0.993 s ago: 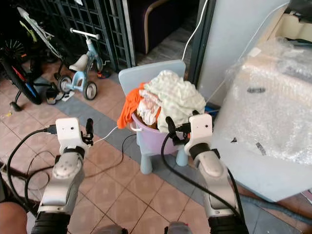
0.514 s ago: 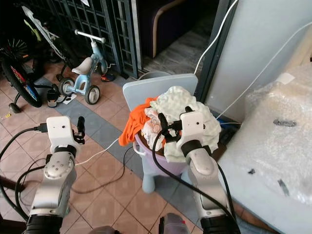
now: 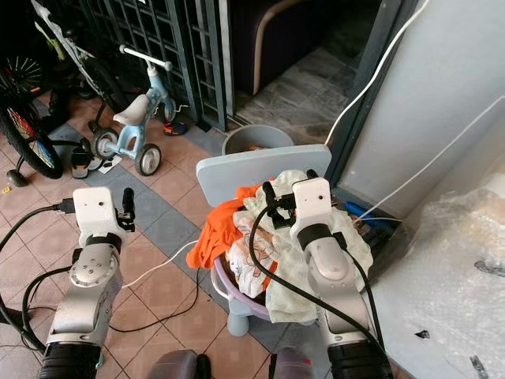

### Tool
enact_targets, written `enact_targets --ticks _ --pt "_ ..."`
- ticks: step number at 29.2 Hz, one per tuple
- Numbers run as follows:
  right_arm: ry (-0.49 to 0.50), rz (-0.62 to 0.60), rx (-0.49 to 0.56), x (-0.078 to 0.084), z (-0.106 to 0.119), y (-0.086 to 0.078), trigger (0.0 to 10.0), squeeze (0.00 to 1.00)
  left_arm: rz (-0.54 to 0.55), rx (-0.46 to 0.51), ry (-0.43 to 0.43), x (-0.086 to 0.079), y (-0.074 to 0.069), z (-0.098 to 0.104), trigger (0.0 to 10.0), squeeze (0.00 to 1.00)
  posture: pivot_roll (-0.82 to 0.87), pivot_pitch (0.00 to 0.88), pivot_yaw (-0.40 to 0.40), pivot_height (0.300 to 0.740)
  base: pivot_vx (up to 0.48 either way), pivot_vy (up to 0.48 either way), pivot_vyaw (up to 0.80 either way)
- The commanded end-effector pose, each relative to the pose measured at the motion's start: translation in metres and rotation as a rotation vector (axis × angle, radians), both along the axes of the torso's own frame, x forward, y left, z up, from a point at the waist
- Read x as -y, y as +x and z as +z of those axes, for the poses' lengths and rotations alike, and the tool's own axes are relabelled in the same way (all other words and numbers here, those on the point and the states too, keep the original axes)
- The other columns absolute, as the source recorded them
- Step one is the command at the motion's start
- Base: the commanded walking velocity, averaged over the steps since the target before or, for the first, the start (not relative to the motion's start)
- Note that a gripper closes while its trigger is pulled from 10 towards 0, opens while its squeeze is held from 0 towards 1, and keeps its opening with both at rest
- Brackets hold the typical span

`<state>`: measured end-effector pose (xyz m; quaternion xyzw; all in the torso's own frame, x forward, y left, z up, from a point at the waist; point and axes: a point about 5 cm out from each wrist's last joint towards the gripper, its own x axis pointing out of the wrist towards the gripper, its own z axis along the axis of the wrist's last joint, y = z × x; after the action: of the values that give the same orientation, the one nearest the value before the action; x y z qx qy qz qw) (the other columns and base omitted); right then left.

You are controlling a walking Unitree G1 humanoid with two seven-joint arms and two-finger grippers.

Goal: Clothes washing

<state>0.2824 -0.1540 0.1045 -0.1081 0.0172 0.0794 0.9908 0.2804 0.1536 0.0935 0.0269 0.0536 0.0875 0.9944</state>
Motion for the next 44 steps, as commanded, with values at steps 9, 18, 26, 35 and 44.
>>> enact_targets --ticks 9,18,26,35,44 --pt "-0.106 0.045 -0.388 0.015 -0.051 -0.006 10.0 0.00 0.019 -0.038 0.017 -0.007 -0.006 -0.006 10.0 0.00 -0.04 0.089 0.014 0.740 0.000 0.000 0.00" --pt "0.000 0.082 -0.518 0.015 -0.060 0.008 0.7 0.00 0.021 -0.041 0.015 -0.006 -0.006 -0.006 10.0 0.00 -0.03 0.096 0.012 0.740 0.000 0.000 0.00" --pt "-0.006 0.121 -0.499 0.009 -0.051 0.024 0.0 0.00 0.042 -0.042 0.019 -0.010 -0.009 -0.007 10.0 0.00 -0.01 0.098 -0.005 0.740 0.000 0.000 0.00" --pt "0.030 0.150 -0.524 0.004 -0.055 0.019 0.0 0.00 0.032 -0.047 0.022 -0.009 -0.009 -0.007 10.0 0.00 -0.02 0.103 0.000 0.740 0.000 0.000 0.00" --pt "0.097 0.184 -0.541 -0.003 -0.056 0.016 0.0 0.00 0.033 -0.047 0.025 -0.009 -0.008 -0.008 10.0 0.00 -0.02 0.099 -0.001 0.740 0.000 0.000 0.00"
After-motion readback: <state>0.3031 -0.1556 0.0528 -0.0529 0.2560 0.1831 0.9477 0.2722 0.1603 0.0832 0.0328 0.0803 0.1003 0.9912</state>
